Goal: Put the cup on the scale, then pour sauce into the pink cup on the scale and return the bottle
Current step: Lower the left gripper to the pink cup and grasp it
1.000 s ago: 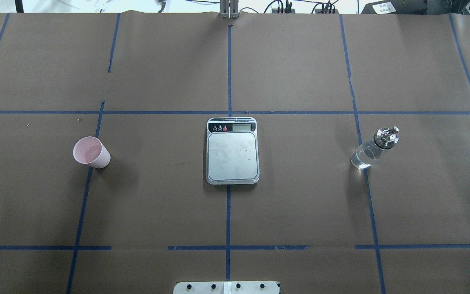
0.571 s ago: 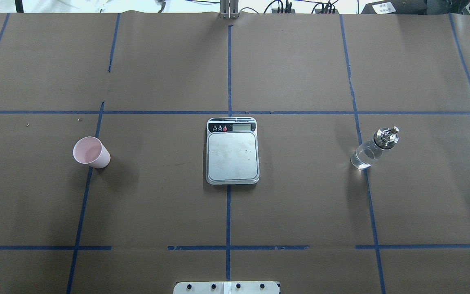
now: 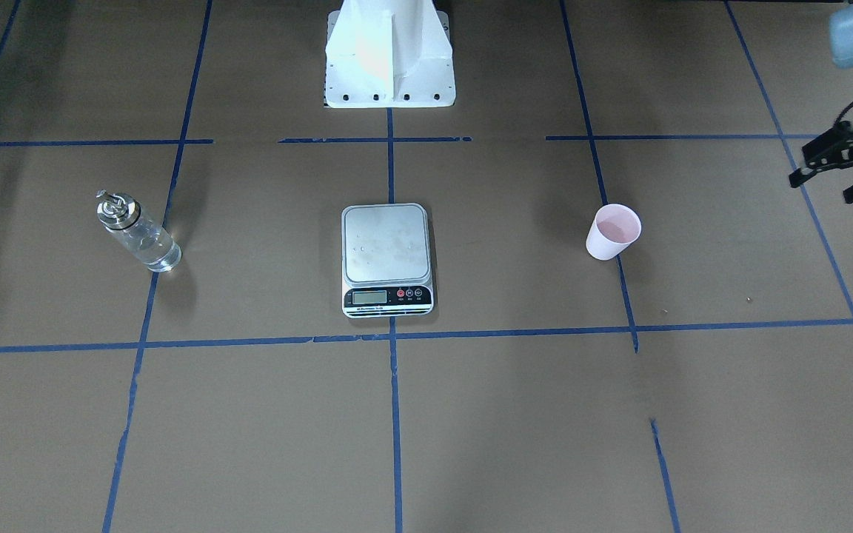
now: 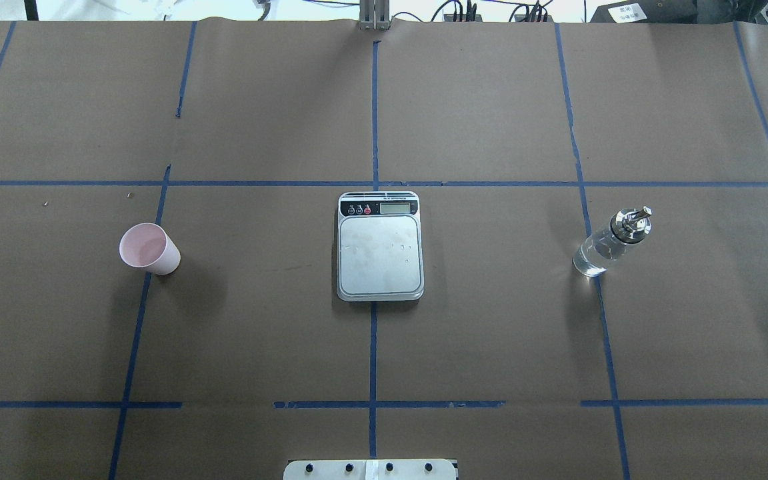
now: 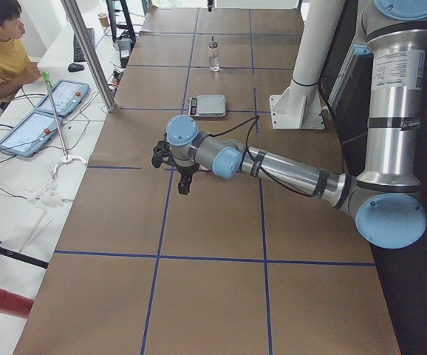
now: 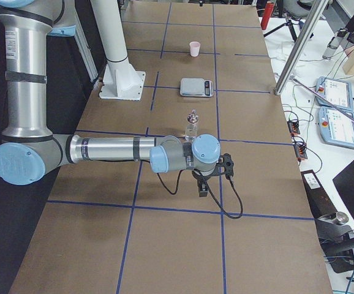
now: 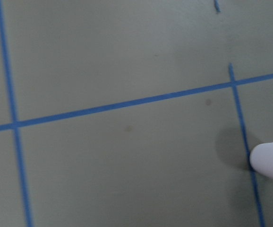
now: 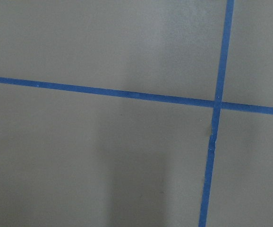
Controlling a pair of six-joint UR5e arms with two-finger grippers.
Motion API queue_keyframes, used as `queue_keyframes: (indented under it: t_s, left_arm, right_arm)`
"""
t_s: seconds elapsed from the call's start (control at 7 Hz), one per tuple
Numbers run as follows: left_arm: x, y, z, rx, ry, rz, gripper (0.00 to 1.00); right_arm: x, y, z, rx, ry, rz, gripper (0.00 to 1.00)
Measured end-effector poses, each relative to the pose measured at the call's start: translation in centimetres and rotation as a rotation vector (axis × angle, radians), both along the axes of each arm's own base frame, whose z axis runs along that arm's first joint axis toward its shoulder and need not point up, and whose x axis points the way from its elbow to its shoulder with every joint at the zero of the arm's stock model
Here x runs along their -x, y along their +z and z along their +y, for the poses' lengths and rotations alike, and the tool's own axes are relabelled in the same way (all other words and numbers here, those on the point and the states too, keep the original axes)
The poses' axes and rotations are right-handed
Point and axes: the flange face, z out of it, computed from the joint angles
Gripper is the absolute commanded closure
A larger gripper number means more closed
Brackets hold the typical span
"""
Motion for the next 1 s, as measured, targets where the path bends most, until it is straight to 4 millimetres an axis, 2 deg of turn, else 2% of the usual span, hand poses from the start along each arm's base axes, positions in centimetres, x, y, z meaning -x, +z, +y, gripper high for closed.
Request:
queue_keyframes:
  t_s: [0.29,0.43,0.57,0.71,1.0]
  left_arm:
    - [-9.3,-3.4,0.5,0.065,-0.021,-0.012,0.0]
    - [-13.5,-4.4,1.0,0.087,-0.031,-0.034,0.0]
    - [-15.7,-4.9,1.3,0.099,-0.031,-0.044,0.0]
    - [-17.0,-5.0,1.0,0.105,-0.03,-0.049,0.0]
    - [-18.3,-4.1,0.2,0.12,-0.026,-0.065,0.0]
  right_arm:
    - [0.1,0.7,0.0,-0.004,0.001,-0.001,0.0]
    - [0.1,0.8,-0.1,-0.002,0.001,0.0,0.0]
    - [0.1,0.9,-0.2,-0.001,0.002,0.0,0.0]
    - [0.1,0.9,-0.2,0.0,0.002,0.0,0.0]
    - [0.1,0.7,-0.3,-0.004,0.002,-0.001,0.0]
